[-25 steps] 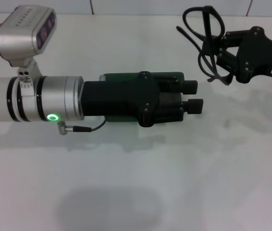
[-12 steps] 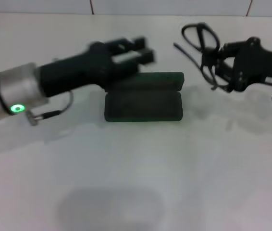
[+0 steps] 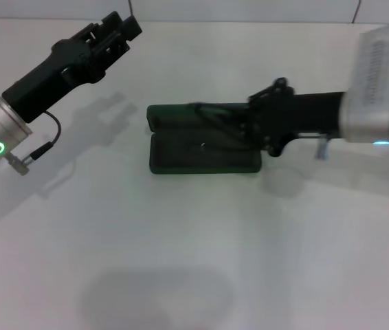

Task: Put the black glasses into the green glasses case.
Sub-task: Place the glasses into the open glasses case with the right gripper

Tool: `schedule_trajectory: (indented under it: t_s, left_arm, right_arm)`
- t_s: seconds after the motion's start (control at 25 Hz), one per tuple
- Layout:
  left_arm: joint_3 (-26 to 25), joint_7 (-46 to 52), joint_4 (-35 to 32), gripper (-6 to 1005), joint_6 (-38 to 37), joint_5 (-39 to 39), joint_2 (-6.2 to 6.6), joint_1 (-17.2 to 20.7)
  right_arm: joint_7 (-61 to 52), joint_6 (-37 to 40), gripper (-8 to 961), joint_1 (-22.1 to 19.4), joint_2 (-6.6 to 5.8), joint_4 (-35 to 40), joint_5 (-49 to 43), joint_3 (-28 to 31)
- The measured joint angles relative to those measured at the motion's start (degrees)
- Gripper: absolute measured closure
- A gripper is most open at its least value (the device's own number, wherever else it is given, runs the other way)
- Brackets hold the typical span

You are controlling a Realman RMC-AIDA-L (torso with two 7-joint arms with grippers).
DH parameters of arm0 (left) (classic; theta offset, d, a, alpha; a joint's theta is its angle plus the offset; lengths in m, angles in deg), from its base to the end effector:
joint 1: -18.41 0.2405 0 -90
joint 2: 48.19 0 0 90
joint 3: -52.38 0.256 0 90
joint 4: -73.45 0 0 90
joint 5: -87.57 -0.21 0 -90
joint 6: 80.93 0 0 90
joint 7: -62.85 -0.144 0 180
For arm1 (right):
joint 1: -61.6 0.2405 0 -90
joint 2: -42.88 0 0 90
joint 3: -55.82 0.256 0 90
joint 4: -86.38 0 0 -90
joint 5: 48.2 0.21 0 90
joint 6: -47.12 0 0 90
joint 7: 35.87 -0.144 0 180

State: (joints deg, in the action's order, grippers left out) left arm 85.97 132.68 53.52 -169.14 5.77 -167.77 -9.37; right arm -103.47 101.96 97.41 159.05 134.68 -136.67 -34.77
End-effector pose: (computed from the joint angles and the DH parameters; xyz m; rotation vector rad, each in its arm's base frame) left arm -0.2668 0.3325 0.0164 -2.0923 -0.7759 -1.3520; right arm 0.1551 0.3826 -0.0650 -2.7379 -0.2410 0.3643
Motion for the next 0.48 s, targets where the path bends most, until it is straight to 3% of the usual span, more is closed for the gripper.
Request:
schedule_trajectory:
  t_s: [0.16, 0.48]
  left_arm:
    - [0.0, -0.2, 0.0, 466, 1.5, 0.0, -0.06, 0.0]
    - [0.0, -0.3, 0.1, 461, 2.4, 0.1, -0.04, -0.5]
  right_arm:
    - [-1.5, -12.8, 807, -0.3, -0.05, 4.6, -0.3, -12.0]
    - [-1.6, -24.9, 797, 0.5, -0.01, 4.6, -0.3, -21.2]
